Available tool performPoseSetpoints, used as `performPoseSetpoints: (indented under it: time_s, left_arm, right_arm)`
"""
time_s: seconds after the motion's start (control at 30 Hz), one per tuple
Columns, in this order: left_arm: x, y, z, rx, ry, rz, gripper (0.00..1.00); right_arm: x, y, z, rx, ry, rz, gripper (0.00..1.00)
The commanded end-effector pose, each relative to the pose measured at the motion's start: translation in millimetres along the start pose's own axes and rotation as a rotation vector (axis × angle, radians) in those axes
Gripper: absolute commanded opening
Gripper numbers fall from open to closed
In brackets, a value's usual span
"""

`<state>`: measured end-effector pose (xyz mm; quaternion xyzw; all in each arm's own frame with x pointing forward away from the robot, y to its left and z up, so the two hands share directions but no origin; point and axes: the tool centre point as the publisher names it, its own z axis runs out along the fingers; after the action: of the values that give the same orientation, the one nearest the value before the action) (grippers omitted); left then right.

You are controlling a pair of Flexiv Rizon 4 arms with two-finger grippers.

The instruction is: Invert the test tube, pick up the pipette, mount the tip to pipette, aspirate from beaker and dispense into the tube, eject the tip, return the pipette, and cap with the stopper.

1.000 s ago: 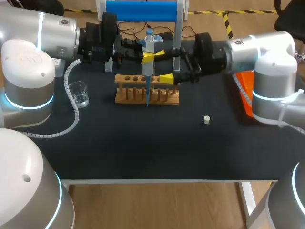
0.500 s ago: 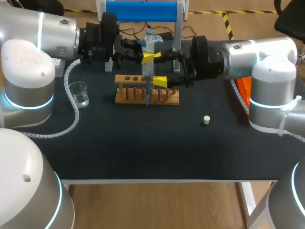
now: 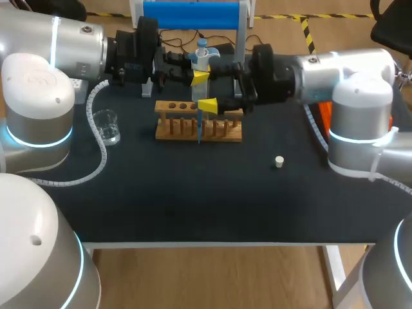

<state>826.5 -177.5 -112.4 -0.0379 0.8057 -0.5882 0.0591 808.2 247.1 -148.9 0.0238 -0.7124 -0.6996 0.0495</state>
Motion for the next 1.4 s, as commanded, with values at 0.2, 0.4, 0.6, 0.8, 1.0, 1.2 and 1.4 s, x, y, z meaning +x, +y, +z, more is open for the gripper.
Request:
performPoseSetpoints:
  time_s: [0.2,0.4,0.6,0.8,1.0,1.2,1.4]
  left_arm:
    - [0.9,0.4,-0.5,0.004,-0.002,0.002,0.00]
    - [0.9,0.4,-0.5,0.004,-0.002,0.002,0.00]
    - [0.9,0.4,-0.5,0.004,-0.002,0.002,0.00]
    - [0.9,0.4,-0.5,0.004,-0.002,0.002,0.00]
    - [0.9,0.4,-0.5,0.004,-0.002,0.002,0.00]
    - [0.9,0.4,-0.5,0.004,-0.002,0.002,0.00]
    - [0.9,0.4,-0.5,0.004,-0.002,0.002,0.00]
  right_arm:
    - [-5.2,1.6,9.2,0.012,0.014,0.000,1.00]
    - [-6.7,1.4,11.8,0.021,0.029,-0.006,1.00]
    - [-9.0,0.3,13.6,0.024,0.037,-0.005,1.00]
    - [-10.0,-0.4,13.9,0.018,0.048,-0.003,0.79]
    - [-10.9,-1.5,14.0,0.005,0.054,0.002,0.57]
    - [-11.5,-2.9,13.8,-0.003,0.054,0.006,0.62]
    - [-11.4,-2.9,14.3,-0.008,0.057,0.004,0.61]
